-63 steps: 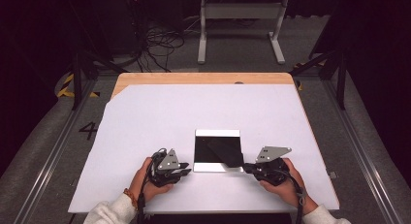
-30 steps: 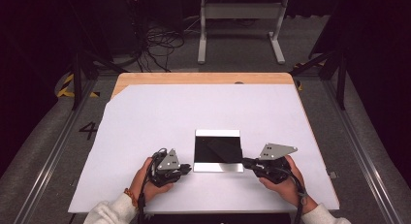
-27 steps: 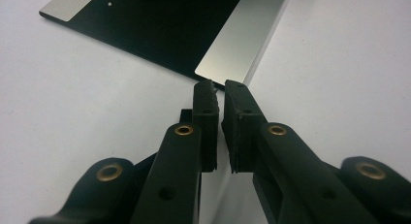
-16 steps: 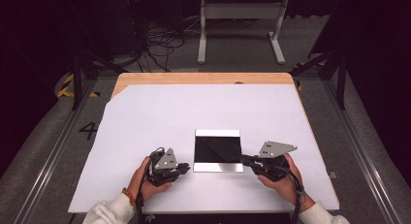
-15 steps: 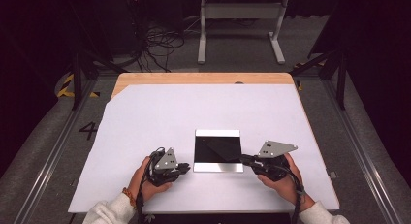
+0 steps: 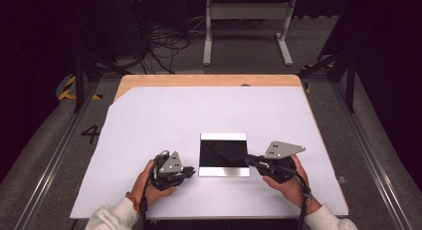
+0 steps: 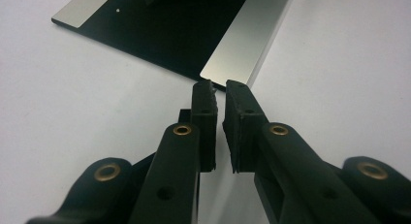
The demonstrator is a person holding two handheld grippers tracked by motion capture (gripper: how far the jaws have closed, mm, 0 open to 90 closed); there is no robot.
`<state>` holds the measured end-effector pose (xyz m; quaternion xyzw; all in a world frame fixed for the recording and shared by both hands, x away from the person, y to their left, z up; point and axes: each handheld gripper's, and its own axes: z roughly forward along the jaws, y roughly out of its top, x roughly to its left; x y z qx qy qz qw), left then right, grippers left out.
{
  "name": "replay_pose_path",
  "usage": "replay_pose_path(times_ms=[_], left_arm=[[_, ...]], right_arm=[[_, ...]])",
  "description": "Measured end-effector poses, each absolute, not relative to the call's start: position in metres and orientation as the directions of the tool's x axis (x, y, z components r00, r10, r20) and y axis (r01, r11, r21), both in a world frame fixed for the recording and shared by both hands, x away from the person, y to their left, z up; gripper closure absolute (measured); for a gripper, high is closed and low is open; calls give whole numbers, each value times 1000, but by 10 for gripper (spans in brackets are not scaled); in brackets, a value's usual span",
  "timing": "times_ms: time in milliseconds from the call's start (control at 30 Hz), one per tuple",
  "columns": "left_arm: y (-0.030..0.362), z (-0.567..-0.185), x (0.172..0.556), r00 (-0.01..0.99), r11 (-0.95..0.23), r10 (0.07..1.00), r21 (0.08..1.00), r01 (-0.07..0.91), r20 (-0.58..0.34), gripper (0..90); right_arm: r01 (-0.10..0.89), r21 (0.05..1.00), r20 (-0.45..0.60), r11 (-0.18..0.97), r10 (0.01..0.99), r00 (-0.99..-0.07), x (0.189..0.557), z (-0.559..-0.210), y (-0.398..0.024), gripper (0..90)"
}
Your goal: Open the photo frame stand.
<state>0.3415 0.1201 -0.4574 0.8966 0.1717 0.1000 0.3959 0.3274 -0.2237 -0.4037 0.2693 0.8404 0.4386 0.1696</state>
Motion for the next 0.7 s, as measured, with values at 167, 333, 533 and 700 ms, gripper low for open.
replay_pose_path(times_ms=[167,333,533,700], left_arm=[[117,-457,342,921,-624,387,747,230,40,828],[117,-458,340,924,-634,379,739,228,40,826],[118,-458,340,921,-632,387,738,236,36,827],[116,-458,340,924,-634,380,738,231,37,827]], right_arm=[[306,828,-48,470,603,-796,327,-403,-222,847],[307,829,-45,468,603,-796,328,-402,-222,844],[306,830,-41,467,597,-801,329,-402,-222,840],[306,829,-36,469,589,-807,330,-402,-223,814]])
